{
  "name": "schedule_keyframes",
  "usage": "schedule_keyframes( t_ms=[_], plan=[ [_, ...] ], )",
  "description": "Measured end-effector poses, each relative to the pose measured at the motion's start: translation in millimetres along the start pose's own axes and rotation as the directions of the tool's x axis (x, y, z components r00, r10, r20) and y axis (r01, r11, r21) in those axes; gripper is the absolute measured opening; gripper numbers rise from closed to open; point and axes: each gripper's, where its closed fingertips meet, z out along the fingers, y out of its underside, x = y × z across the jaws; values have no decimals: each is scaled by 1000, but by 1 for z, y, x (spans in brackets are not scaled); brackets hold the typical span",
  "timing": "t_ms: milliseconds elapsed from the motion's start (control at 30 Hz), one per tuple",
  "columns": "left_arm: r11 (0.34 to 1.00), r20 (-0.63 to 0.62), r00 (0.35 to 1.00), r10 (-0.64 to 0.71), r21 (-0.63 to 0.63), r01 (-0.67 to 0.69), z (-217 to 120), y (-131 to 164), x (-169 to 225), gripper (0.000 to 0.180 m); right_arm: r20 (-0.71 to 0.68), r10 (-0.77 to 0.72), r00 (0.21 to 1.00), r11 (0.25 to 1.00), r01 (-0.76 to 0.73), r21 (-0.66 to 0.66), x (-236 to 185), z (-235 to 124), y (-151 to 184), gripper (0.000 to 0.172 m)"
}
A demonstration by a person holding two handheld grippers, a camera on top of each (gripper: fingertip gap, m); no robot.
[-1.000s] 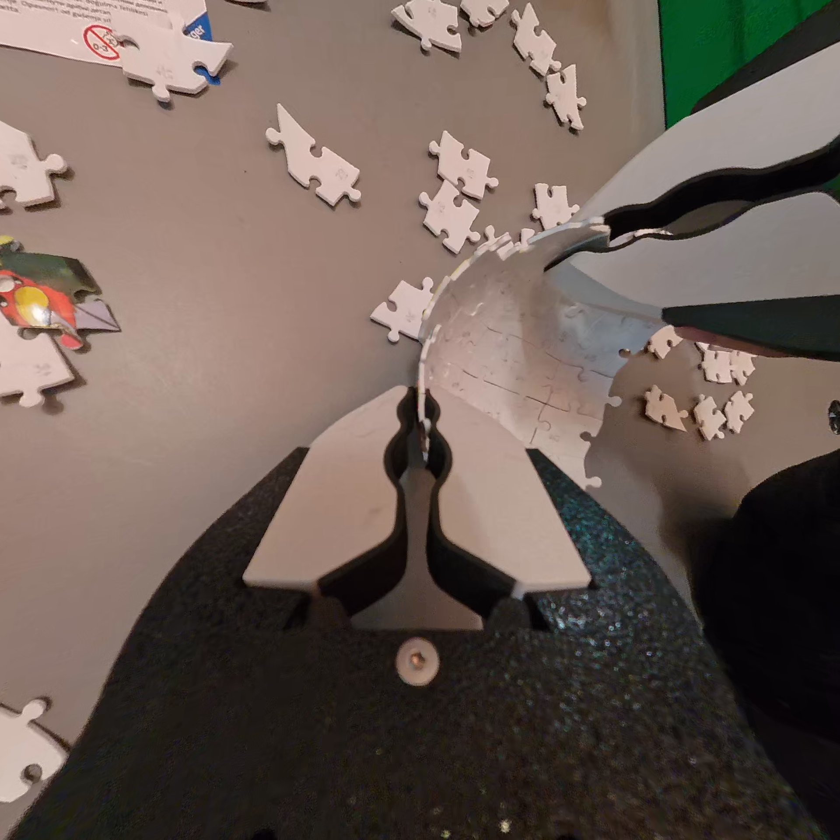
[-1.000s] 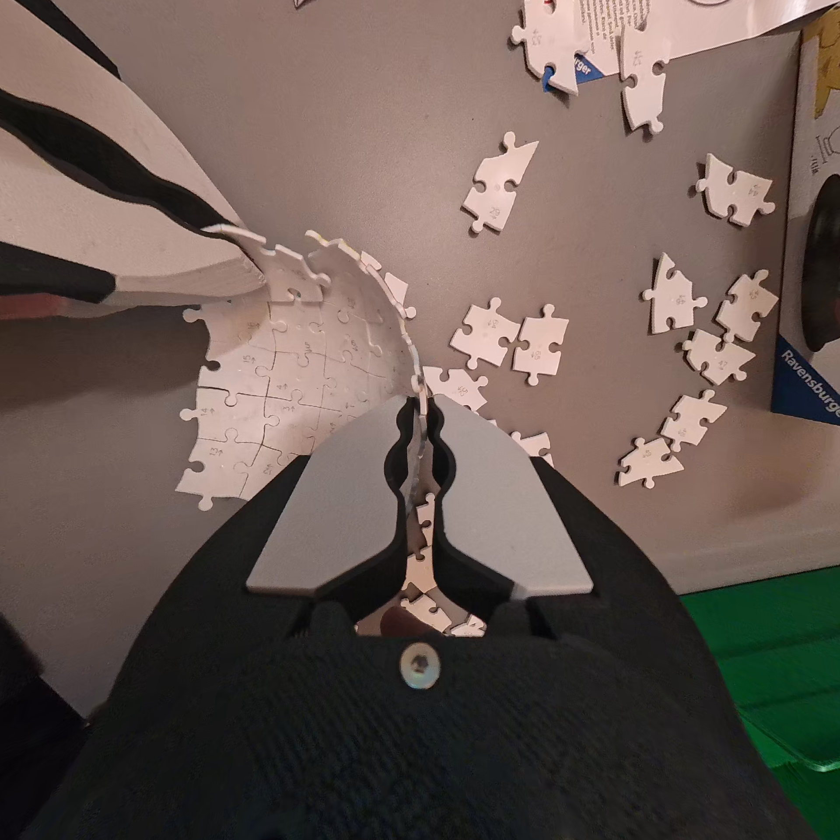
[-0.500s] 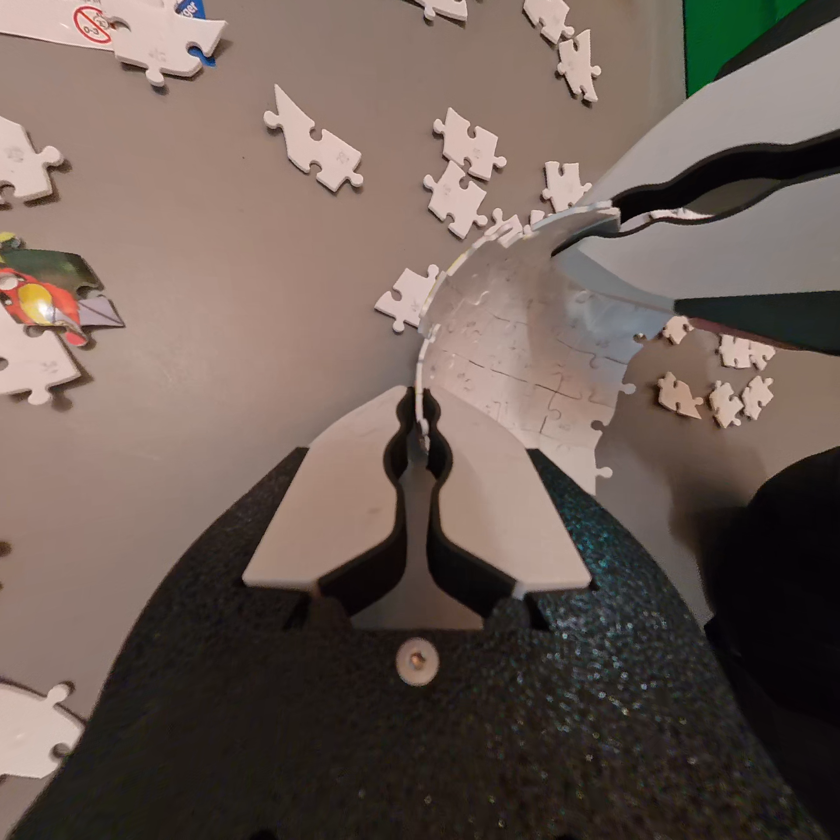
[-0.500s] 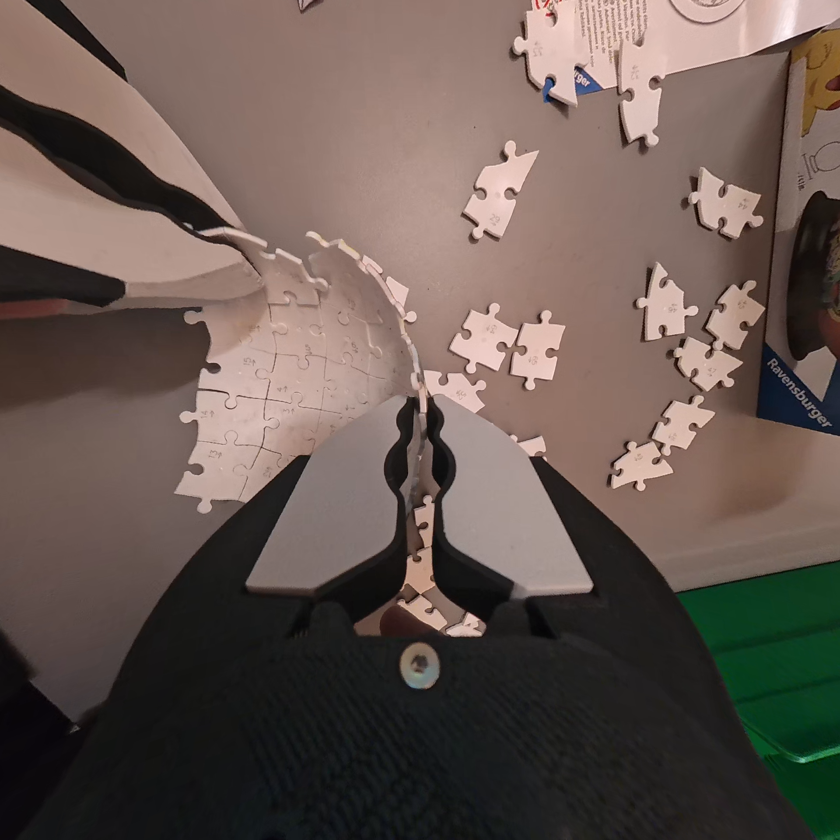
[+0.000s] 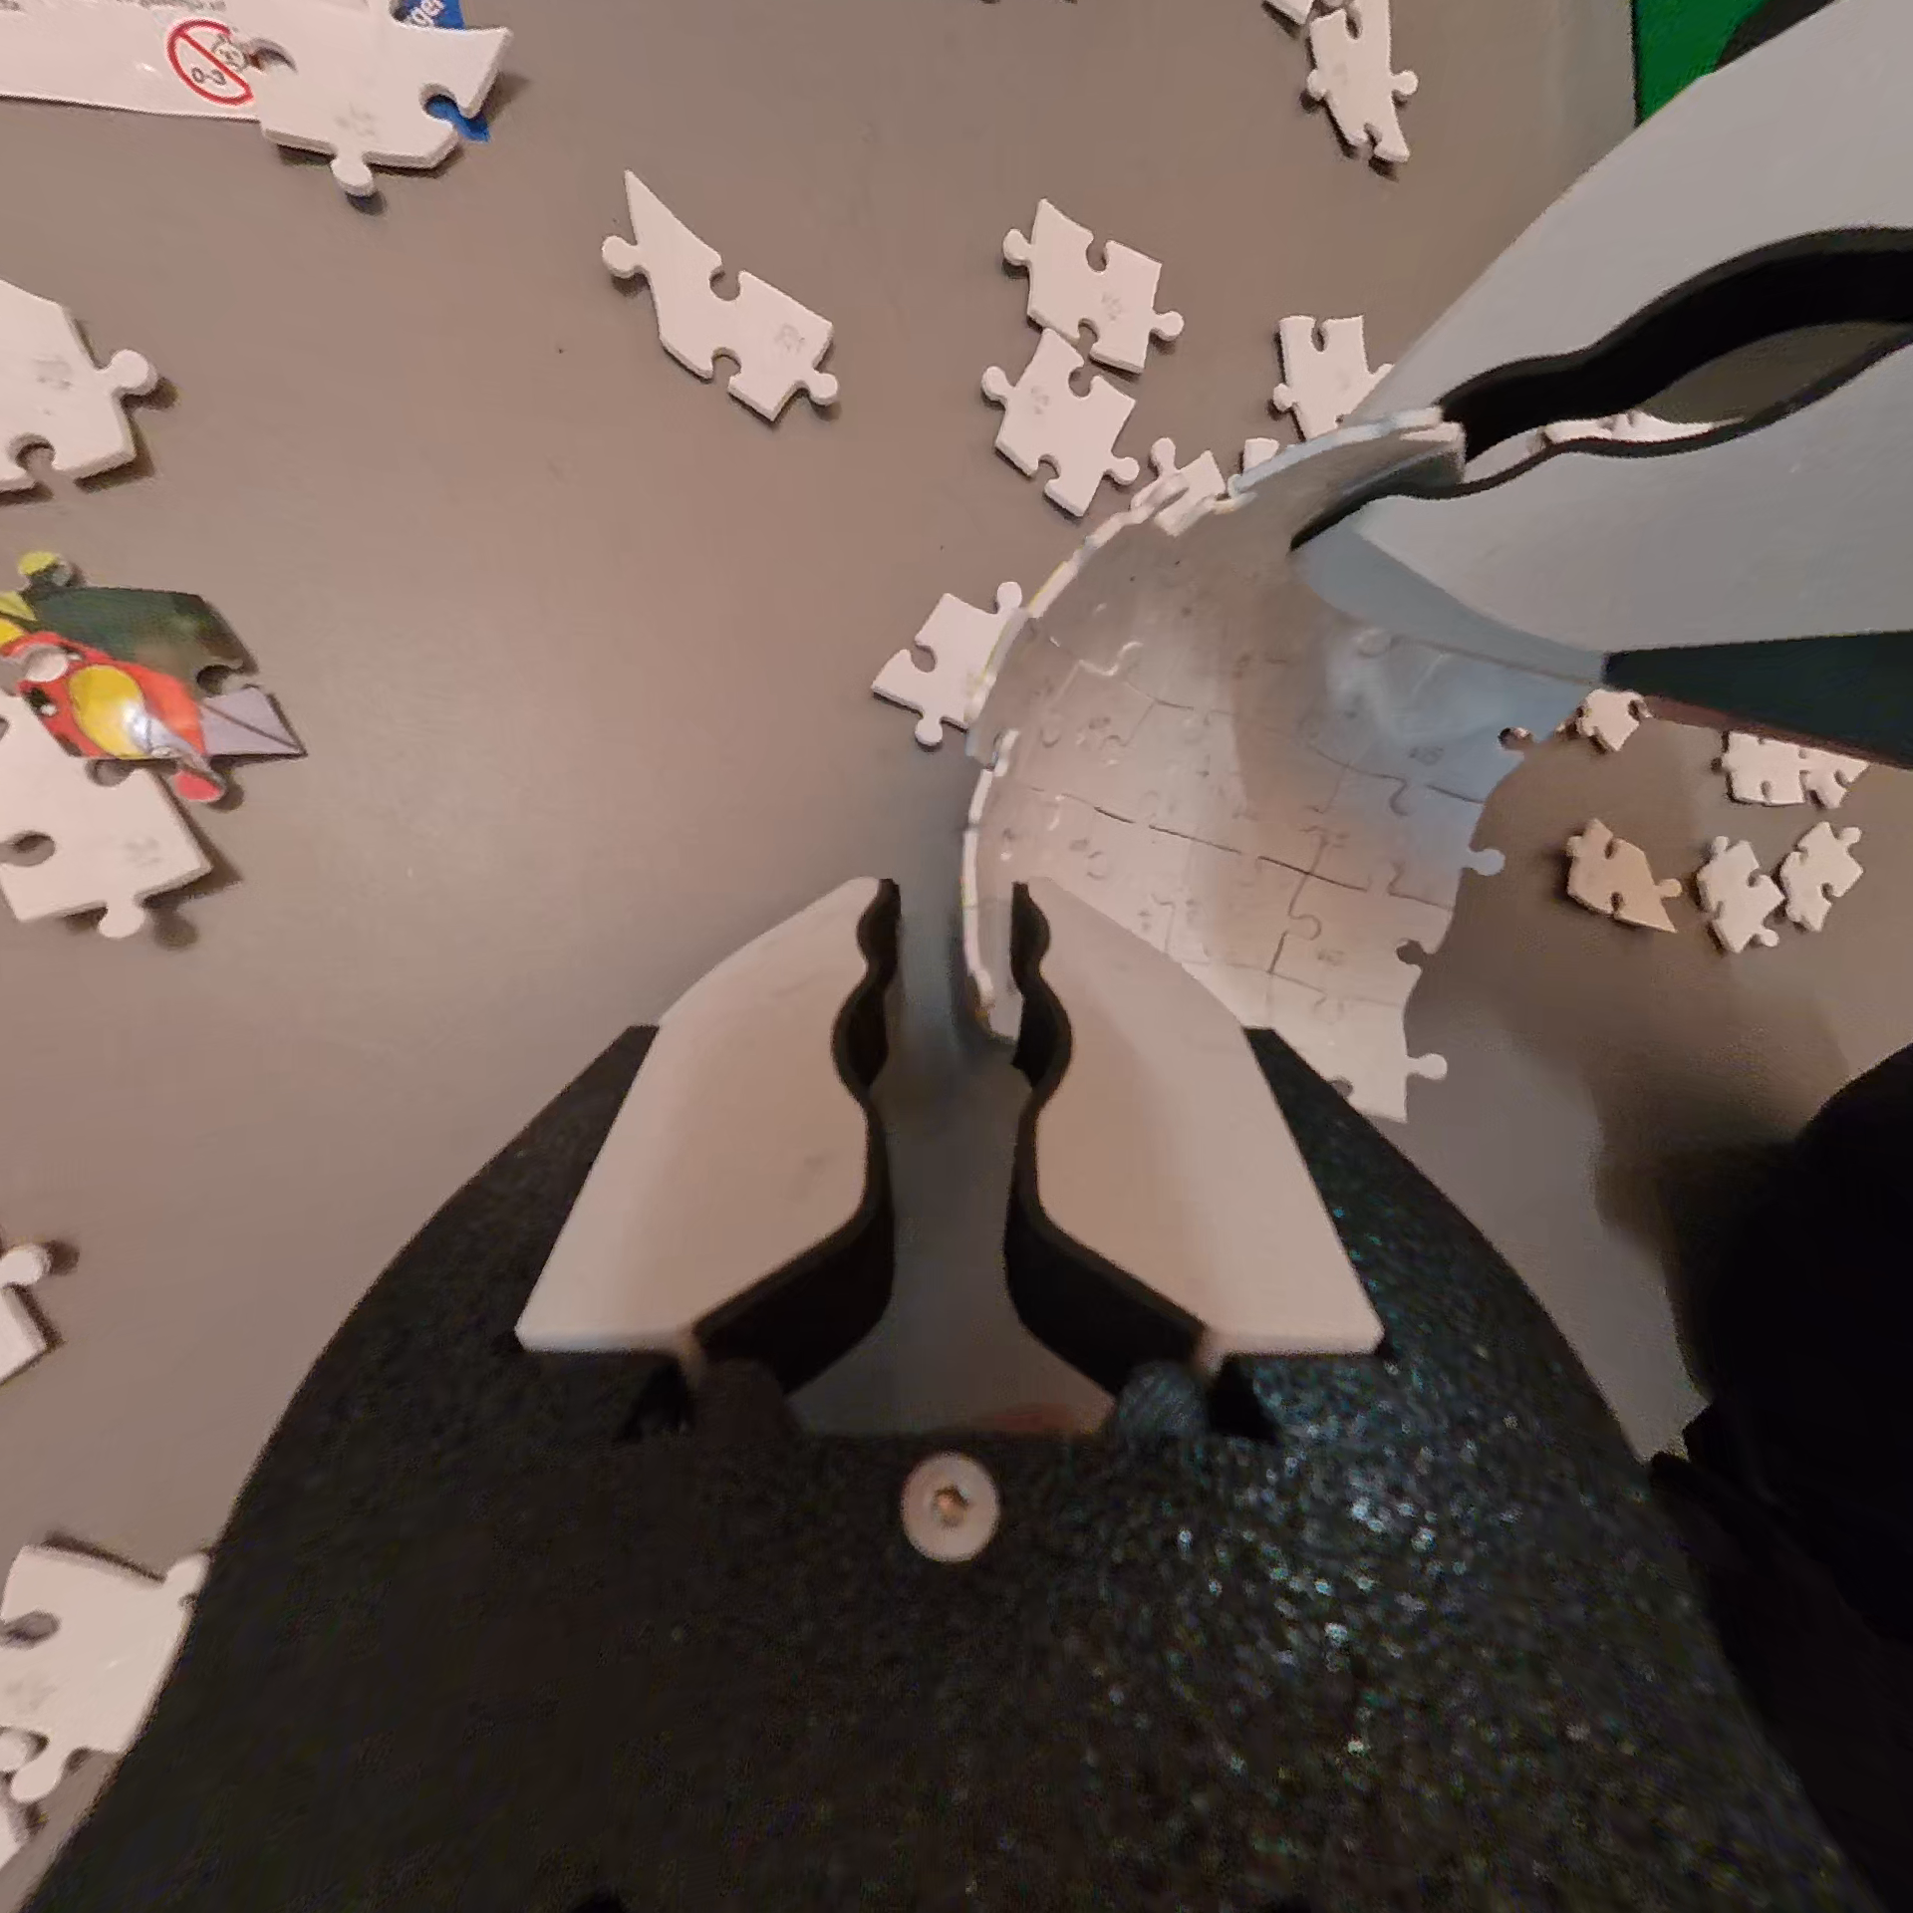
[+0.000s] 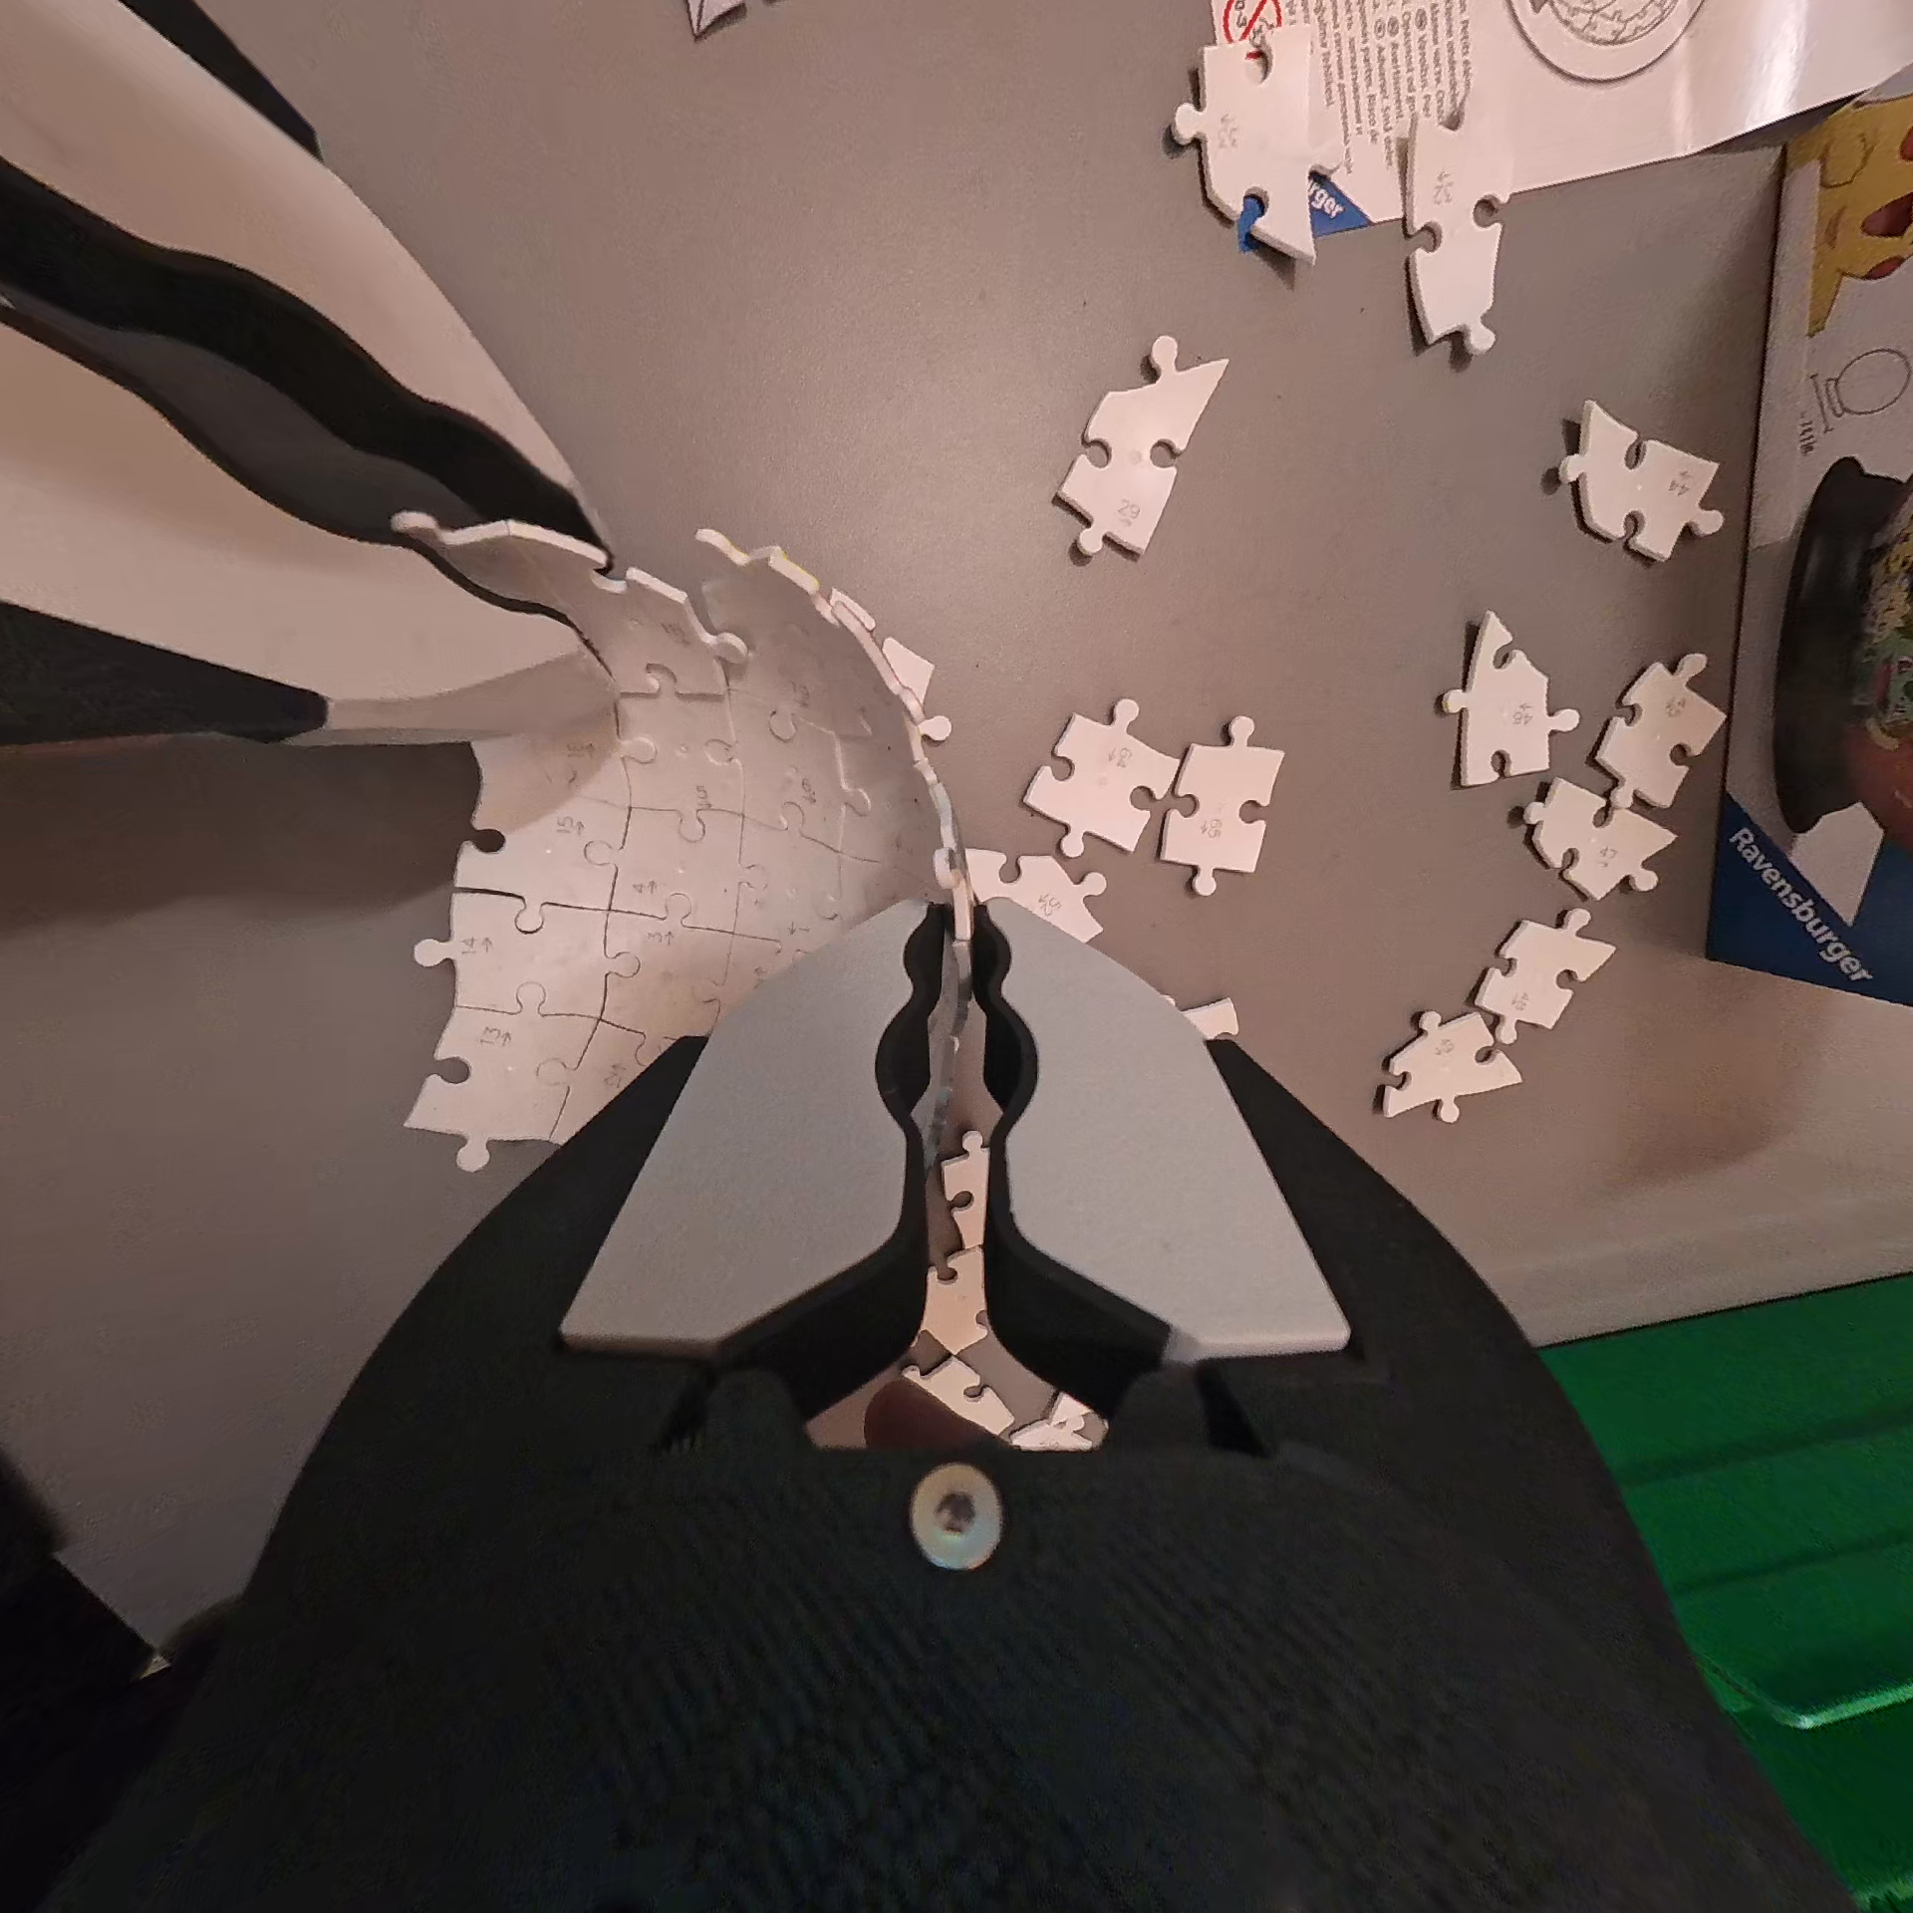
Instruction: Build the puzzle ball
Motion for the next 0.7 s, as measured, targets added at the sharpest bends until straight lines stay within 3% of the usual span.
schedule_keyframes(
  t_ms=[267,700],
  plan=[
    [999,-110,994,-19,-36,15,5,-4,7,22,-9,-15,1000,1000,15,5,-1,-1,-1,4],
    [997,-206,977,-55,-71,41,13,-7,11,4,-18,-46,999,999,46,12,-3,-2,-4,4]
  ],
)
